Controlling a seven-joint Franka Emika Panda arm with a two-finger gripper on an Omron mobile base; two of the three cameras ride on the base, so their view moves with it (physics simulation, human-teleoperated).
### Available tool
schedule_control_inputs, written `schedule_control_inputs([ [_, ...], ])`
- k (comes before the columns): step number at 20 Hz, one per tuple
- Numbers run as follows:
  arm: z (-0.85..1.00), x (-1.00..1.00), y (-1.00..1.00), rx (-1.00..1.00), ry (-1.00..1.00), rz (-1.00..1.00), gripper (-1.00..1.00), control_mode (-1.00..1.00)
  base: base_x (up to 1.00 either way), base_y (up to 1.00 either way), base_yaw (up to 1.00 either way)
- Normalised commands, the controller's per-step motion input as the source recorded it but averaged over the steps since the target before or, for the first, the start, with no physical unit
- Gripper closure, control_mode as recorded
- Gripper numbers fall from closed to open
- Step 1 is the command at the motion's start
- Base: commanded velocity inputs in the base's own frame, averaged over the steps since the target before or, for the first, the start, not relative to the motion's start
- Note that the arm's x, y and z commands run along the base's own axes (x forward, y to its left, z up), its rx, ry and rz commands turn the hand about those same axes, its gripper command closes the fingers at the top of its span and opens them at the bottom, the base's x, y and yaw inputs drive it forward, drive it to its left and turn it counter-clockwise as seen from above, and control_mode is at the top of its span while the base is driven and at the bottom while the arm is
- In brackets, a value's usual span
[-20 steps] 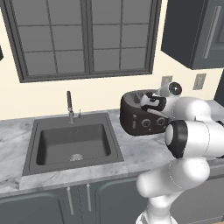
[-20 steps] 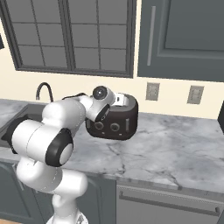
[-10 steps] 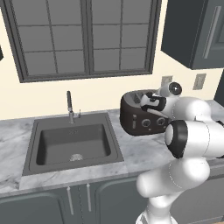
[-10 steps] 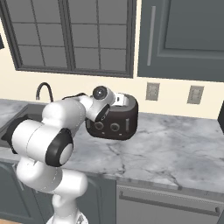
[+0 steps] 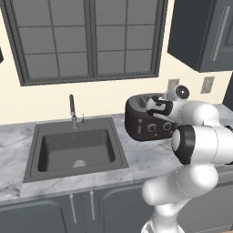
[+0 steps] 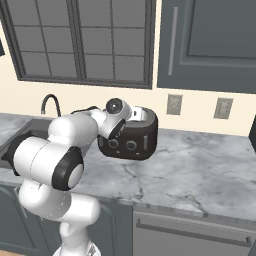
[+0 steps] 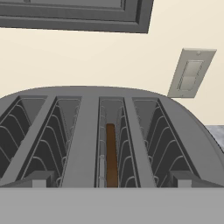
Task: Start the toaster. Once the lever pops up, take the bread to the plate on the dining counter.
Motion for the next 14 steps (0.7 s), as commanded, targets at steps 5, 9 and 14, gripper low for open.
schedule_control_inputs([
  [5, 0.00, 0.00, 0.00, 0.00, 0.00, 0.00, -1.00, -1.00, 0.00, 0.00, 0.00],
  [9, 0.00, 0.00, 0.00, 0.00, 0.00, 0.00, -1.00, -1.00, 0.00, 0.00, 0.00],
  [14, 0.00, 0.00, 0.00, 0.00, 0.00, 0.00, -1.00, -1.00, 0.00, 0.00, 0.00],
])
